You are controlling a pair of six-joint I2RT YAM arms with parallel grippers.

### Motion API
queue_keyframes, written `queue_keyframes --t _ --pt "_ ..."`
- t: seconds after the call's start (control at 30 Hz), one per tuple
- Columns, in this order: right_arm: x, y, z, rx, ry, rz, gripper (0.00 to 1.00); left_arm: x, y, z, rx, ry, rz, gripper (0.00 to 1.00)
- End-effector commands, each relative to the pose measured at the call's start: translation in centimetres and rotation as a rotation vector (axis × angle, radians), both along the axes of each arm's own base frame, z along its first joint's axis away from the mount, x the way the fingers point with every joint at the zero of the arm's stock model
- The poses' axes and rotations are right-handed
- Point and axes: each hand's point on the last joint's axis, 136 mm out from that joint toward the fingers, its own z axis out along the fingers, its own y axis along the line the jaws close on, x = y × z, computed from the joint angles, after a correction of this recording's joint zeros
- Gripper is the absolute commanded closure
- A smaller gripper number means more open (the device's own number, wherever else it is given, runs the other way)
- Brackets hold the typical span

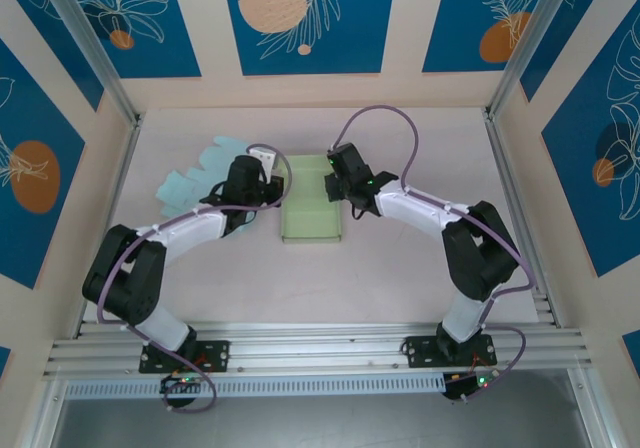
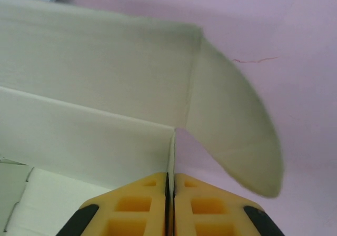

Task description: Fold the paper box

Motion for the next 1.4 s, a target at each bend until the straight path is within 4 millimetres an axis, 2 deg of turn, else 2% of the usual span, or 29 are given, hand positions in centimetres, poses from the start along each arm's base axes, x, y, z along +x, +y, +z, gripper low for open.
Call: queue_keyframes --t 0.0,0.4,0.57,0.73,0.83,1.07,1.37 --pt "-0.3 2.0 1.7 0.074 -0.076 0.005 0.88 -0.1 -1.8 1.3 -0.073 -0.054 -0.001 0.99" --pt "-2.8 3.1 1.5 0.104 -0.161 -0.031 0.88 -2.8 -2.2 0.7 -0.073 -0.07 0.011 0.99" --pt "-4.1 3.4 0.6 0.104 -0.162 -0.036 0.88 -4.1 -2.3 -0.1 -0.09 -0.057 0.004 0.99" --pt "-4.5 3.8 0.3 0.105 -0.159 -0.03 0.88 -5.0 -2.2 -0.8 -0.08 -0.05 0.001 0.99" --pt "-4.5 4.2 1.1 0.101 -0.187 -0.011 0.87 -4.9 -2.1 -0.2 -0.089 -0.078 0.007 0.98" --pt "-3.4 4.4 3.1 0.067 -0.248 0.012 0.87 -3.8 -3.0 2.6 -0.101 -0.155 -0.015 0.99" --pt "-2.1 3.7 3.7 0.062 -0.279 0.002 0.87 -3.0 -4.0 4.1 -0.119 -0.199 -0.021 0.98"
